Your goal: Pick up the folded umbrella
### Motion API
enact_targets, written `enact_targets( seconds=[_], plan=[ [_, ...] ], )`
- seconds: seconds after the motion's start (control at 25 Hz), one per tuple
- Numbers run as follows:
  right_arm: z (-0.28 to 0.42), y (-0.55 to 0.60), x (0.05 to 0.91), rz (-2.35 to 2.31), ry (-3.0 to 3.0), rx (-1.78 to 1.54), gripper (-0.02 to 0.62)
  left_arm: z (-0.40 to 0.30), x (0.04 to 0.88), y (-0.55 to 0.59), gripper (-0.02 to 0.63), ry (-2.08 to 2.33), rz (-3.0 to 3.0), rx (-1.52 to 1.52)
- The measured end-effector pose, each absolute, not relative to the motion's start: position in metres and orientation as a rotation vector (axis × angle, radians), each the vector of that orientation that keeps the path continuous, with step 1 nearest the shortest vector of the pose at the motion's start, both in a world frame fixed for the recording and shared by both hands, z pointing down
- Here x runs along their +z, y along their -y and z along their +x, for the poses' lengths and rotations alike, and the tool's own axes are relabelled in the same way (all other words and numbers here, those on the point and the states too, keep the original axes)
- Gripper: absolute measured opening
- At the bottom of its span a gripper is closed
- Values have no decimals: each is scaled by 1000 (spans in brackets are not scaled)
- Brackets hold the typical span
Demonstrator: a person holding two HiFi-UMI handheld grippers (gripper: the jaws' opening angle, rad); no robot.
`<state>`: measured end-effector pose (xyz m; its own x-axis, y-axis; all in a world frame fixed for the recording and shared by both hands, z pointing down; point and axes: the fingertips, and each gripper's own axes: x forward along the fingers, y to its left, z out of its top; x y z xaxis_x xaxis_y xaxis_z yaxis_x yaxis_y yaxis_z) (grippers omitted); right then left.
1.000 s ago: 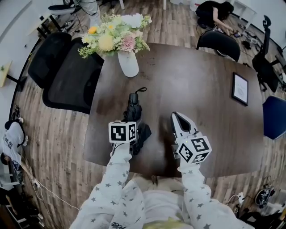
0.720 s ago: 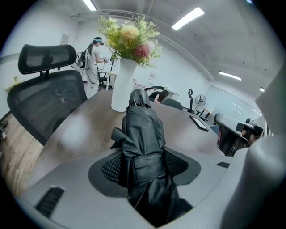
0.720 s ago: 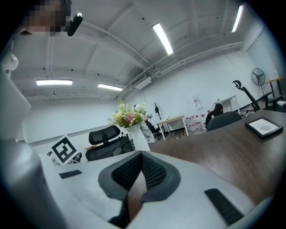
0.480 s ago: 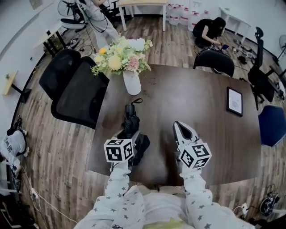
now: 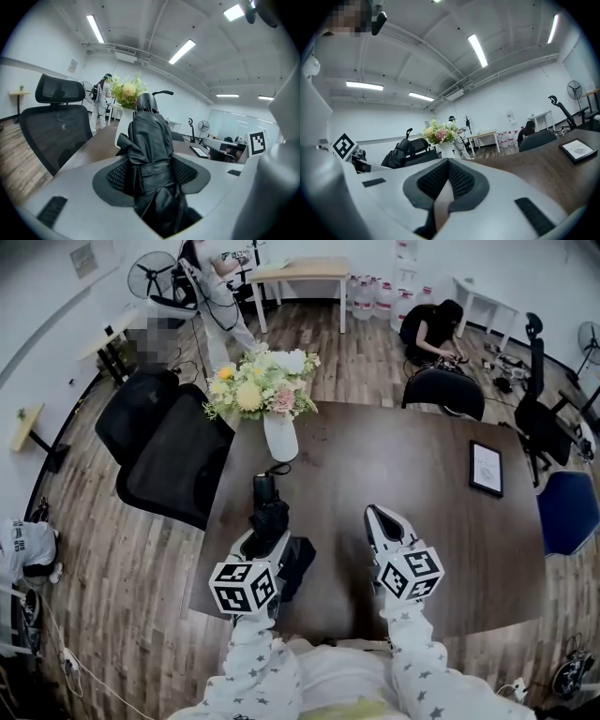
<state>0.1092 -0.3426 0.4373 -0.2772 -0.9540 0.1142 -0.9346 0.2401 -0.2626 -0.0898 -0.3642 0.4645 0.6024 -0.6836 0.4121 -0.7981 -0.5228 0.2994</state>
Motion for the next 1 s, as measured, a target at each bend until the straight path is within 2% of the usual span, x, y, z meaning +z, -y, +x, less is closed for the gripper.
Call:
enact_targets(
  seconds=[0.6,1.0],
  plan=[
    [111,340,411,-1799,-2406,-306,21,-107,401,351,252,1302,2528,161],
    [113,339,401,-1794,-2389,-240,21,-128,387,349,252,1439,2520,101]
  ],
)
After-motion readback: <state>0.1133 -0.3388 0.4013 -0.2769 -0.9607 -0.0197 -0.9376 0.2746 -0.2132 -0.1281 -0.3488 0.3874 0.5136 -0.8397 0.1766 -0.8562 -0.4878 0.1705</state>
